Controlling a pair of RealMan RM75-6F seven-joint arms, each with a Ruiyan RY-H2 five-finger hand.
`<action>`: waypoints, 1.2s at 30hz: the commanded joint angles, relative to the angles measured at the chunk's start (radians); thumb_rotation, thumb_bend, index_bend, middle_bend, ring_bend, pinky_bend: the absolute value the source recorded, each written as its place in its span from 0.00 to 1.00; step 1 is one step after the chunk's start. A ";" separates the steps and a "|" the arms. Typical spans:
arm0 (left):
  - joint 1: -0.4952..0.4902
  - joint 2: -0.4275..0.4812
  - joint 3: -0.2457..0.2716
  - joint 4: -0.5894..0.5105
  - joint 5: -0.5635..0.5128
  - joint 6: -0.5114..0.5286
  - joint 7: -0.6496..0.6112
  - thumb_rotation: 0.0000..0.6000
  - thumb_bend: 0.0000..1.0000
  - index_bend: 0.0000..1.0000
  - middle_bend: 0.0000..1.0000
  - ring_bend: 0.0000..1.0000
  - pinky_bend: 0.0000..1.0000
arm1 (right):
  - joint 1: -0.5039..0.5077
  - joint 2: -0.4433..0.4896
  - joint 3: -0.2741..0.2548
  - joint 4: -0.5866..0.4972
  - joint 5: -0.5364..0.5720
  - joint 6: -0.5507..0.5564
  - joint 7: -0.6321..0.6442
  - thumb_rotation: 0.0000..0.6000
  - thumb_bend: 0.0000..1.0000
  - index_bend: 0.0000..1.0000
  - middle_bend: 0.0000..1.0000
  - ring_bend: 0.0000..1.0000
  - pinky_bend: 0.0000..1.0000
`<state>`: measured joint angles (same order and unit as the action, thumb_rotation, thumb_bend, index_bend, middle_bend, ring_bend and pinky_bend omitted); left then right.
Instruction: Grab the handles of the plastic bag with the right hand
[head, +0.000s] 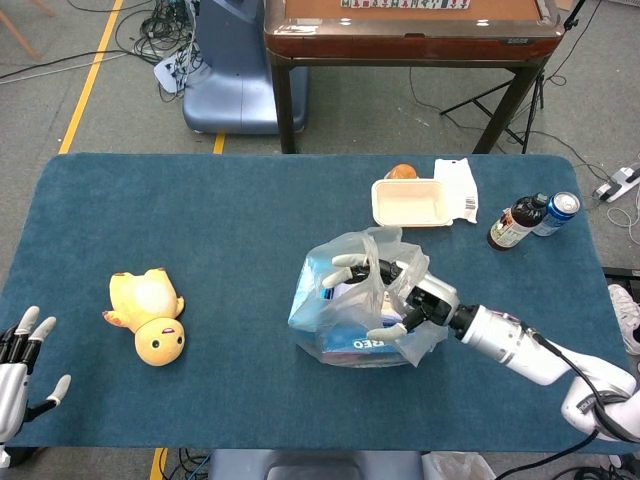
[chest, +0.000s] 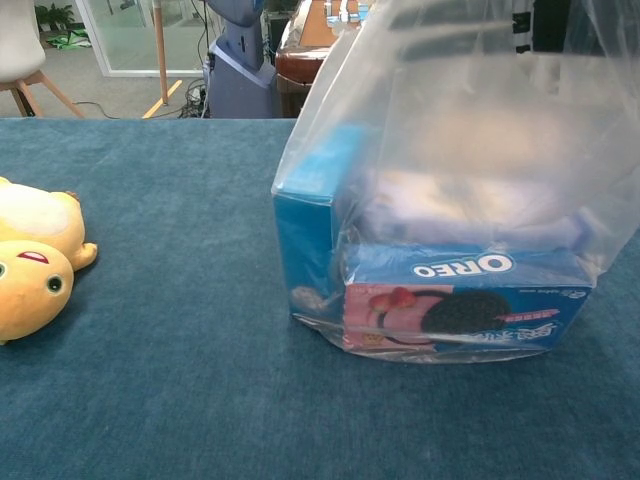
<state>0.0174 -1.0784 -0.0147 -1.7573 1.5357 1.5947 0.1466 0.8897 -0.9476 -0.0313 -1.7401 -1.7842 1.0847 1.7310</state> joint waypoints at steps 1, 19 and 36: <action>-0.001 0.000 0.000 -0.001 0.001 -0.001 0.001 1.00 0.27 0.12 0.00 0.07 0.09 | 0.014 -0.015 0.023 -0.013 0.019 0.000 -0.012 0.93 0.00 0.15 0.22 0.12 0.13; -0.004 0.005 0.000 -0.015 -0.003 -0.013 0.011 1.00 0.27 0.12 0.00 0.07 0.09 | 0.039 -0.097 0.058 0.016 0.055 0.036 0.131 0.94 0.00 0.15 0.22 0.12 0.13; 0.003 0.015 0.002 -0.028 0.008 0.000 0.011 1.00 0.27 0.12 0.00 0.07 0.09 | 0.078 -0.206 0.100 0.053 0.066 0.087 0.474 0.94 0.00 0.25 0.34 0.16 0.13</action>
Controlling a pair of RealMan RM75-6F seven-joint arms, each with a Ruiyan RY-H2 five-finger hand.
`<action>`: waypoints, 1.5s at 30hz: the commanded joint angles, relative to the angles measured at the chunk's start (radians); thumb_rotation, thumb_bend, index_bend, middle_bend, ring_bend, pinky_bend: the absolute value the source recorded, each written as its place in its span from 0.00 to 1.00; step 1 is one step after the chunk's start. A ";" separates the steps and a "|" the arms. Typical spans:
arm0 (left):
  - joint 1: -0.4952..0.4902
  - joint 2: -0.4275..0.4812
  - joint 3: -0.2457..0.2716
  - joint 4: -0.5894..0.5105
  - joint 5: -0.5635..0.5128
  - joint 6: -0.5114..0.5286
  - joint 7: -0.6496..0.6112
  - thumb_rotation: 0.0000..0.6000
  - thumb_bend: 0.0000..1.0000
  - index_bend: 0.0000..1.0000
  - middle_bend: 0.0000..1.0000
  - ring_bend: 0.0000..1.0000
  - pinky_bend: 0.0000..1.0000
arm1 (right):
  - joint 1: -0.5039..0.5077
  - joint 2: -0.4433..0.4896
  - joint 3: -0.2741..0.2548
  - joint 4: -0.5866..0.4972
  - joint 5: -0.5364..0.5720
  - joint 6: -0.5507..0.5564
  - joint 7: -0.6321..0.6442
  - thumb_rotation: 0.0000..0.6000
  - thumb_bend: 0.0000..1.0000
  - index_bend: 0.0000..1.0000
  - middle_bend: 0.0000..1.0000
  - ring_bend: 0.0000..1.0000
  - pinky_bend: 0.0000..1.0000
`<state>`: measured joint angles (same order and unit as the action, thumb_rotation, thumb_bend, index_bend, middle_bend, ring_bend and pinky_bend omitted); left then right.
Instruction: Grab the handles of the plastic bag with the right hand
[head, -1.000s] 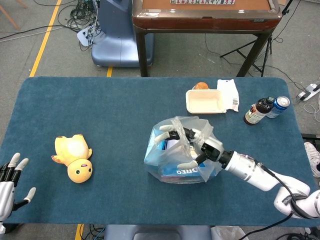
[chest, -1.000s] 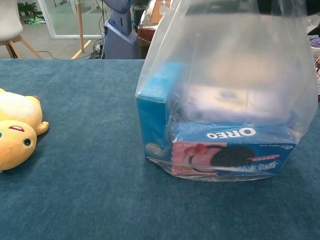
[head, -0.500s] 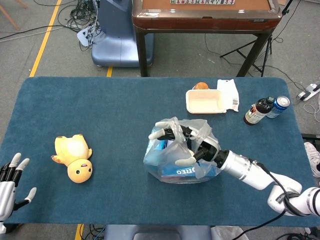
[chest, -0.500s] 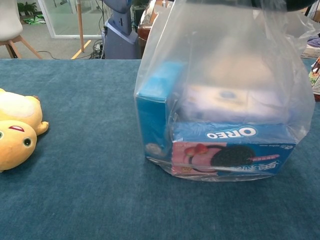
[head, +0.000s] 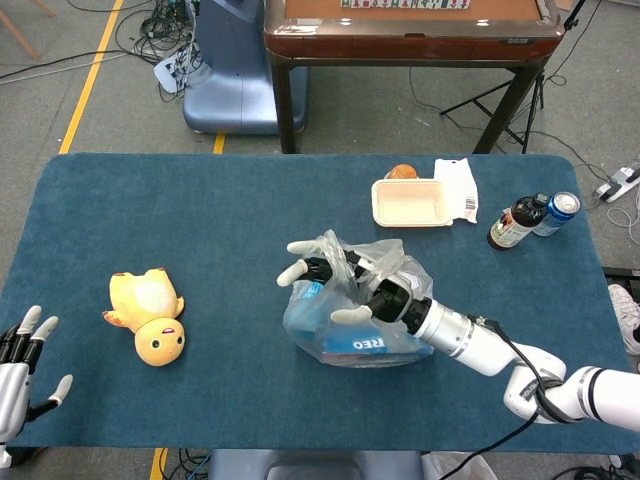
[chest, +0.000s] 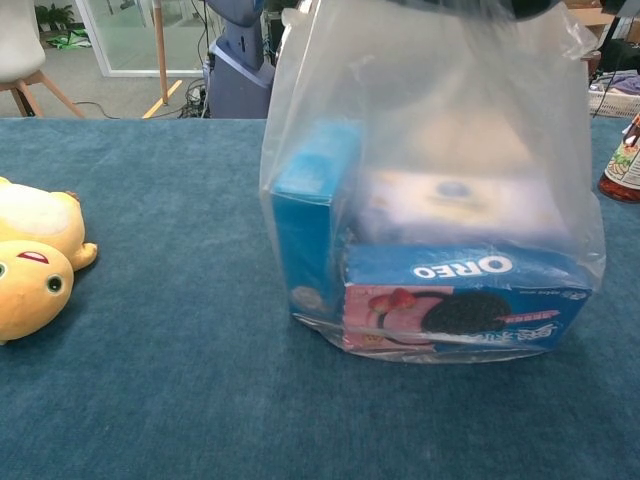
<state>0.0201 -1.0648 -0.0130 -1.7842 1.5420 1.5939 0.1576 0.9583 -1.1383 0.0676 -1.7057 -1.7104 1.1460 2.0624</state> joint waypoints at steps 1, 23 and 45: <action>0.001 0.002 0.001 -0.001 0.002 0.001 0.000 1.00 0.27 0.12 0.00 0.07 0.09 | 0.014 -0.011 -0.006 0.027 -0.019 0.029 0.196 0.94 0.00 0.26 0.35 0.17 0.13; -0.002 0.004 0.005 -0.004 0.014 -0.004 0.005 1.00 0.27 0.15 0.00 0.07 0.09 | -0.018 0.012 -0.005 0.117 0.007 0.145 0.460 0.94 0.00 0.48 0.53 0.40 0.44; -0.003 -0.002 0.007 -0.010 0.017 -0.009 0.024 1.00 0.27 0.15 0.00 0.07 0.09 | -0.040 0.170 0.209 -0.132 0.354 -0.101 0.241 1.00 0.52 0.80 0.82 0.82 0.85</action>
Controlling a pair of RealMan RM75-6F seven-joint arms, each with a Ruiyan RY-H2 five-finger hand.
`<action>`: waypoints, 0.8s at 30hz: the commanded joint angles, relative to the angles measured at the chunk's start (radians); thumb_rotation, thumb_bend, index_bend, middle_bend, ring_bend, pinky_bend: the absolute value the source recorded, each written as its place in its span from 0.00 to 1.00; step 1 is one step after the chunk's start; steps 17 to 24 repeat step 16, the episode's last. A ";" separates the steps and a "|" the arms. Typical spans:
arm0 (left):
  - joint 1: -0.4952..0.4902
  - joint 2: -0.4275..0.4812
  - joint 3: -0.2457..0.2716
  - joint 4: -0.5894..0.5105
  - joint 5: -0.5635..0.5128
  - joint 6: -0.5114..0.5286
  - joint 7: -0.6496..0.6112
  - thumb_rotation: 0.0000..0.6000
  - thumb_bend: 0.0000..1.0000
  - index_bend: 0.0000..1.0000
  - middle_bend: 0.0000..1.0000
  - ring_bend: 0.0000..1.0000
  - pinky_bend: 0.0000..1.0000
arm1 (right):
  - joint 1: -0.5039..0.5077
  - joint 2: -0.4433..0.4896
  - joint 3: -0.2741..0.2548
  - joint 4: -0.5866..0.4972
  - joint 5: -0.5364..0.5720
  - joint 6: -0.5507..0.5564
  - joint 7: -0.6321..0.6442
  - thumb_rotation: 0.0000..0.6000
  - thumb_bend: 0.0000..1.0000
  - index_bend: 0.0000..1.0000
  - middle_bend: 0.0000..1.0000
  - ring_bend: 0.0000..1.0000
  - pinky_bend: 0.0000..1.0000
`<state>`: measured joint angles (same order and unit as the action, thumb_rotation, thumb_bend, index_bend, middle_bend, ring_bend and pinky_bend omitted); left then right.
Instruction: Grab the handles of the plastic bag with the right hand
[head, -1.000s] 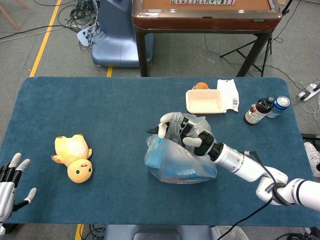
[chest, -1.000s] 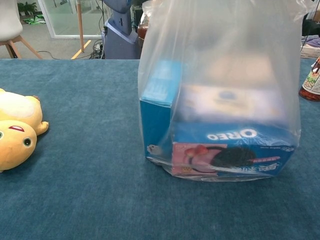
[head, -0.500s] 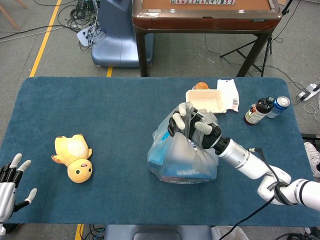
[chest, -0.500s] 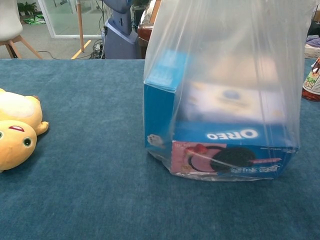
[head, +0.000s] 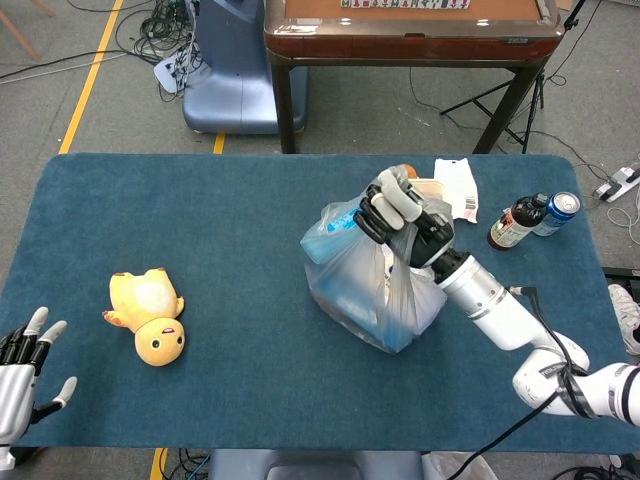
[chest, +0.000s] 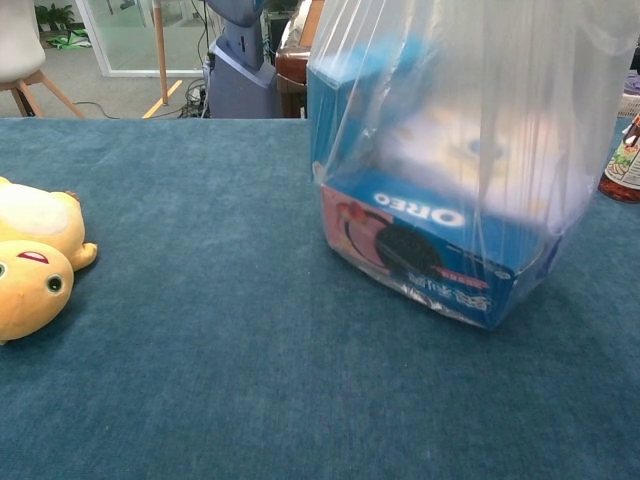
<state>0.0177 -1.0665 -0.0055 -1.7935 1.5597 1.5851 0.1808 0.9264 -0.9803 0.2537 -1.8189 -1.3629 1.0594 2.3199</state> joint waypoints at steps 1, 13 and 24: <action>0.000 0.000 -0.001 -0.001 -0.002 -0.001 0.001 1.00 0.27 0.15 0.00 0.07 0.09 | -0.011 0.017 0.038 -0.026 0.007 -0.019 -0.020 1.00 0.52 0.80 0.82 0.82 0.85; -0.003 -0.001 -0.004 -0.002 -0.014 -0.007 0.006 1.00 0.27 0.15 0.00 0.07 0.09 | -0.025 0.072 0.185 -0.081 0.050 -0.075 -0.070 1.00 0.52 0.81 0.83 0.83 0.86; -0.004 -0.001 -0.006 -0.001 -0.018 -0.009 0.005 1.00 0.27 0.15 0.00 0.07 0.09 | -0.026 0.076 0.210 -0.085 0.055 -0.096 -0.083 1.00 0.52 0.81 0.83 0.83 0.86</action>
